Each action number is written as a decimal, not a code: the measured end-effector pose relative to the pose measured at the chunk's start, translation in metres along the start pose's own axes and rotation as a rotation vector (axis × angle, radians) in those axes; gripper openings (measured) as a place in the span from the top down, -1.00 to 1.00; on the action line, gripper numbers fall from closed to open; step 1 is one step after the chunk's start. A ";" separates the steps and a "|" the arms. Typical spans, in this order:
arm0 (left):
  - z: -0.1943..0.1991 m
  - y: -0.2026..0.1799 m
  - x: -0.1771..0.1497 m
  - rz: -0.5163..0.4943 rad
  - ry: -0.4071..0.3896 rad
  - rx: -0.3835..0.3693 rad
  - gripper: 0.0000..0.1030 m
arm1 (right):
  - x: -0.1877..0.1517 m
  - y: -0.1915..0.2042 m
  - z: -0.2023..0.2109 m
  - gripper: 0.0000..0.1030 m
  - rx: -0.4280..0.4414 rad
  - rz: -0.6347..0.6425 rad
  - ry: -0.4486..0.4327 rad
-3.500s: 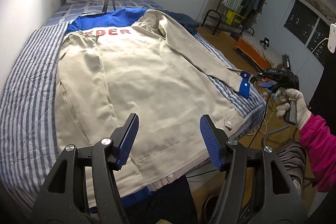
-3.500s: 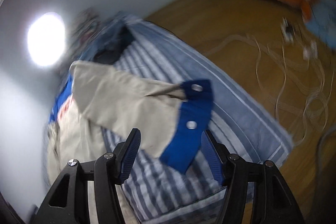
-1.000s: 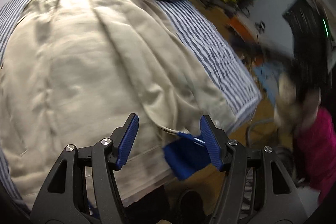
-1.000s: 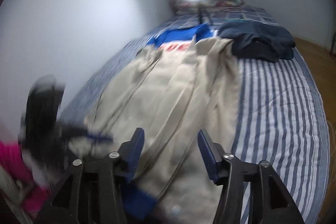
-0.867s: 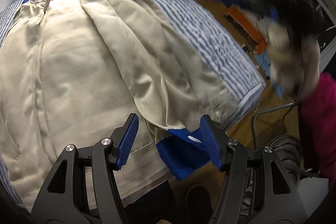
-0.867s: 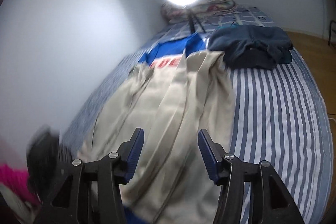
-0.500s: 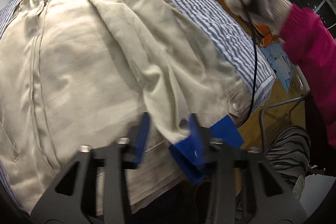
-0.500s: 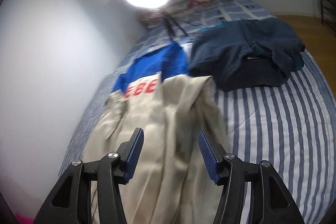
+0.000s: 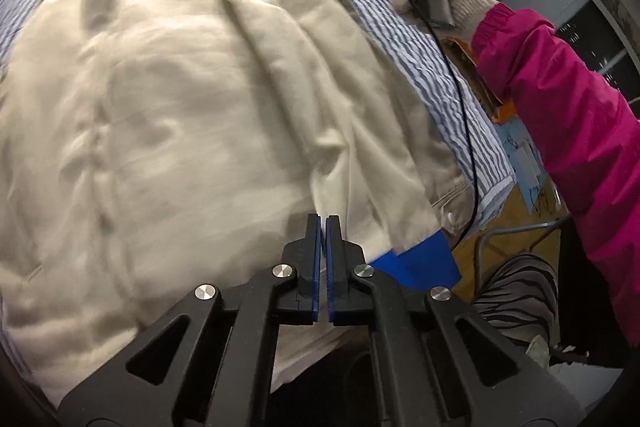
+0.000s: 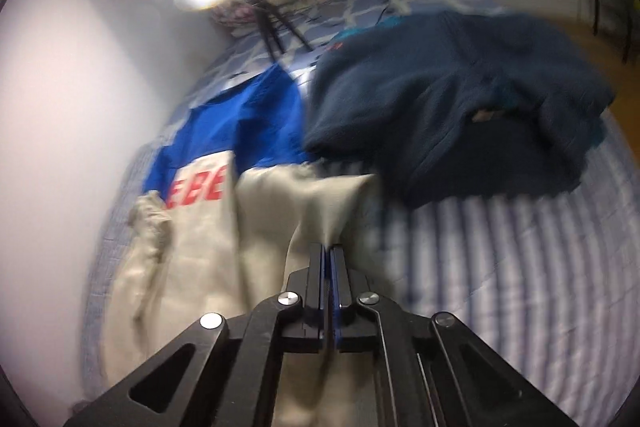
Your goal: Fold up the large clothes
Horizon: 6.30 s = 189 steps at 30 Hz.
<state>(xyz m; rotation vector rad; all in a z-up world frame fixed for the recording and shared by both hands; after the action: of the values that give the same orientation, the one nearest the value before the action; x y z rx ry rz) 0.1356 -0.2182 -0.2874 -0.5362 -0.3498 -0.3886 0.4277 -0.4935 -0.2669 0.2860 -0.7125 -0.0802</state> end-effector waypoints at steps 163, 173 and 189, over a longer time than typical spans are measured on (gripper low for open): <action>-0.038 -0.090 -0.034 -0.102 0.090 -0.159 0.56 | -0.087 -0.039 0.027 0.52 0.178 -0.090 0.071; -0.038 -0.092 -0.034 -0.104 0.087 -0.186 0.56 | -0.054 -0.018 0.052 1.00 0.067 0.039 -0.014; -0.041 -0.102 -0.031 -0.126 0.094 -0.214 0.56 | -0.062 -0.019 0.018 0.98 0.071 0.036 0.078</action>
<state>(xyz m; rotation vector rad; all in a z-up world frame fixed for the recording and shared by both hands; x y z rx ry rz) 0.0724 -0.3137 -0.2903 -0.7043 -0.2526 -0.5751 0.3696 -0.5056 -0.2988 0.3425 -0.6440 -0.0098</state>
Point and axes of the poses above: each gripper's, at about its wrist camera, not at the fingertips, and z roughly against the way its jaws point, y to its left, x to its top, the point moved 7 cm from there along -z, roughly the way its jaws point, and after that the axes turned 1 degree about -y, right-handed, at the moved point
